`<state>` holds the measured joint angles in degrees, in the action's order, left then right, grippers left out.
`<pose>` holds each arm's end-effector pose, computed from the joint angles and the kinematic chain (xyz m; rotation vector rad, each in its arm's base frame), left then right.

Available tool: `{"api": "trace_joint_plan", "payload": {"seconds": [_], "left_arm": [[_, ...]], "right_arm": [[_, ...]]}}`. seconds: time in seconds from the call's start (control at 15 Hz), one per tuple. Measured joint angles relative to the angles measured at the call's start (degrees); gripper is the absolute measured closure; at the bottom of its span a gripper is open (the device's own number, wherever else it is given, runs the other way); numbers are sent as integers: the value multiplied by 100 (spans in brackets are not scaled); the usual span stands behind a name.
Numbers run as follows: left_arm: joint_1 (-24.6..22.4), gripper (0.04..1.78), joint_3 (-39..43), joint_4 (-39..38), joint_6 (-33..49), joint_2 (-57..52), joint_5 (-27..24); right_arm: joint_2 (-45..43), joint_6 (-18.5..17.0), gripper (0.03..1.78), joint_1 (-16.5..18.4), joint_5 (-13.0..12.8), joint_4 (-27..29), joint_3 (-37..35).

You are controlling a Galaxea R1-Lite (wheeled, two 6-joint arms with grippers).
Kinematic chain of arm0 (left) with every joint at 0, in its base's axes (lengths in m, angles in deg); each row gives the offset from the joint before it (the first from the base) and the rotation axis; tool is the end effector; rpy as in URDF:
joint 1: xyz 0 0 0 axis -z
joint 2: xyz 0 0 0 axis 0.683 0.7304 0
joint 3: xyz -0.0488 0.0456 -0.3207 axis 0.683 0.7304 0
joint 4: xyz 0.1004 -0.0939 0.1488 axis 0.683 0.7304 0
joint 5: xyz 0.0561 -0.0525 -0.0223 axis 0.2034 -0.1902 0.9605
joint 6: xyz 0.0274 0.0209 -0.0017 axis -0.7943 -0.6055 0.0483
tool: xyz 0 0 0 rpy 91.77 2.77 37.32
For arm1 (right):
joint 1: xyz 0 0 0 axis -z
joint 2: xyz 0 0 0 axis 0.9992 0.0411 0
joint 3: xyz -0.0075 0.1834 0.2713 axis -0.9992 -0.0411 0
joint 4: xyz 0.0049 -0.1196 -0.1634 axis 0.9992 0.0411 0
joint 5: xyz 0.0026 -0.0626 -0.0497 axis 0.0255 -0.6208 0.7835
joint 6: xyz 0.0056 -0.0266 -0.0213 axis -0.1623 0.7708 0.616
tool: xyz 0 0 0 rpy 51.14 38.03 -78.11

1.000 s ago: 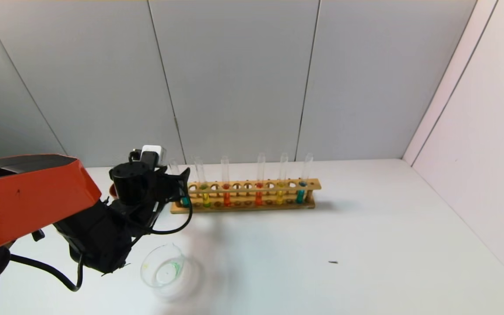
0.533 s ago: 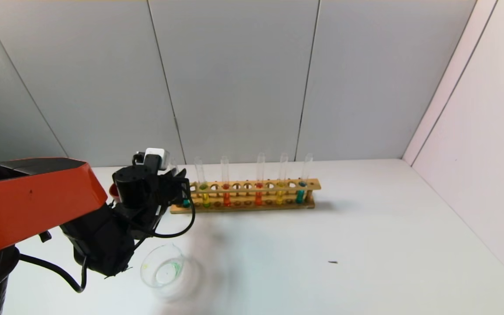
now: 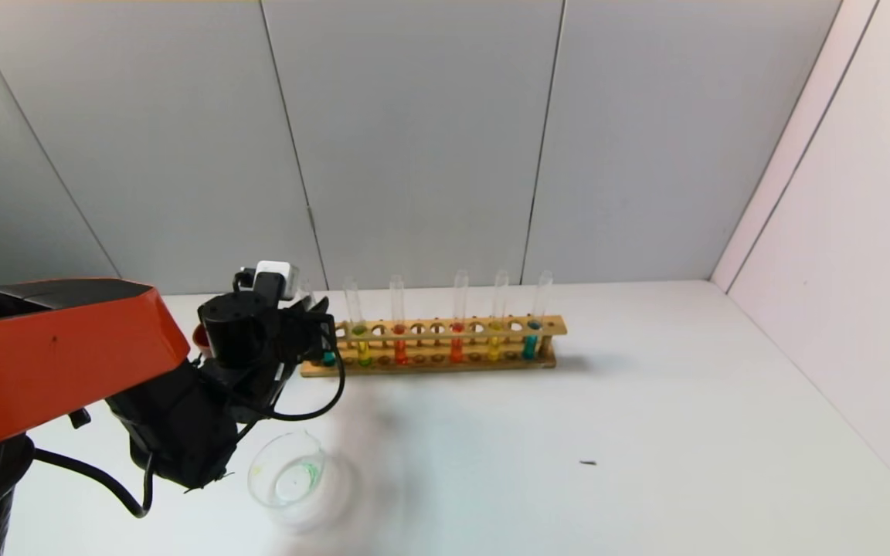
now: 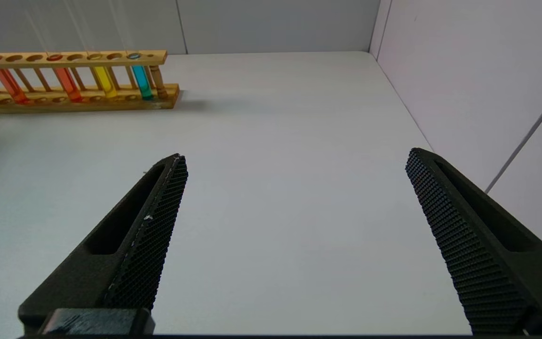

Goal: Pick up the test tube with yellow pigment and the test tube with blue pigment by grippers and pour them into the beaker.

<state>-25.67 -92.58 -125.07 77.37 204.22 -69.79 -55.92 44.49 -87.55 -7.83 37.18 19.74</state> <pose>0.3777 -0.1121 0.0769 -0.0153 0.0481 -0.1248 -0.0251 -0.0001 0.0756 0.0130 -0.0012 -0.0075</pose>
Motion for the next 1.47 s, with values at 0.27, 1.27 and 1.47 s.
{"api": "trace_joint_plan", "payload": {"seconds": [0.27, 1.27, 1.47], "left_arm": [[0, 150, -39, 419, -5, -322, 11], [11, 150, -992, 2916, -41, -1882, 28], [105, 150, -1056, 3504, -80, -2360, 30]], "right_arm": [[0, -2, 11, 0, 0, 0, 0], [0, -2, 11, 0, -2, 2, 0], [0, -2, 11, 0, 0, 0, 0]]}}
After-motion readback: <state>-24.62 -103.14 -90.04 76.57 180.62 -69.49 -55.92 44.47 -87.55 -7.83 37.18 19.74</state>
